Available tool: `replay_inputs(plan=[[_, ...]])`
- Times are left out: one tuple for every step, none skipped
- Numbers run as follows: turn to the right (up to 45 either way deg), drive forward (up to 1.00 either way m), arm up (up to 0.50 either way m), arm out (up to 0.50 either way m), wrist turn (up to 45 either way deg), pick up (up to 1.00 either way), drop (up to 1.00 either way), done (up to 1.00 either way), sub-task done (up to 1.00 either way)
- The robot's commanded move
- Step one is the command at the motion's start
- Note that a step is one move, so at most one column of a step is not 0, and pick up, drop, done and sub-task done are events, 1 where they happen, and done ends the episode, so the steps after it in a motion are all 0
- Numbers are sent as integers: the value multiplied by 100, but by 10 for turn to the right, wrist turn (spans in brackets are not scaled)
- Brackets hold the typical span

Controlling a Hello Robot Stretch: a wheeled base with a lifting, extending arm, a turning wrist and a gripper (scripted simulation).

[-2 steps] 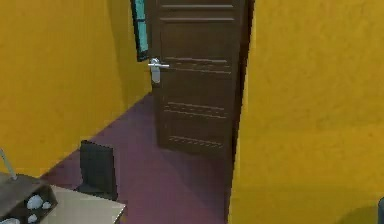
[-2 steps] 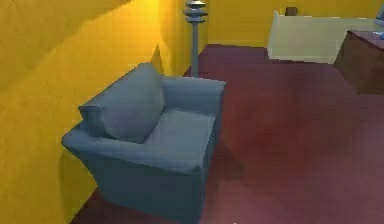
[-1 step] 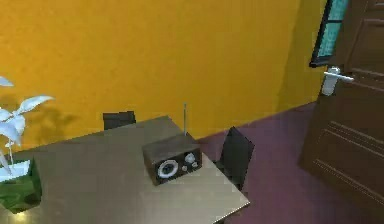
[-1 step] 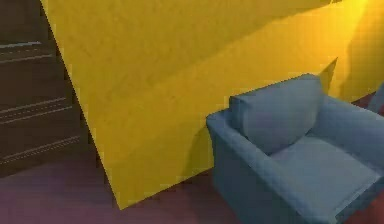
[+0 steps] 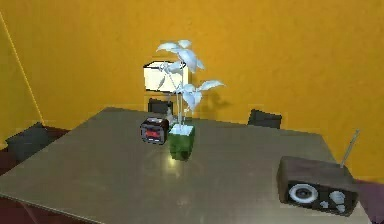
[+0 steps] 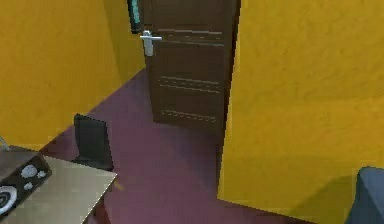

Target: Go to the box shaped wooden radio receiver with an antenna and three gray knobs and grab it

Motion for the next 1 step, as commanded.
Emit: replay_inputs(plan=[[-450,0,0,0,0,0,0,0,0]])
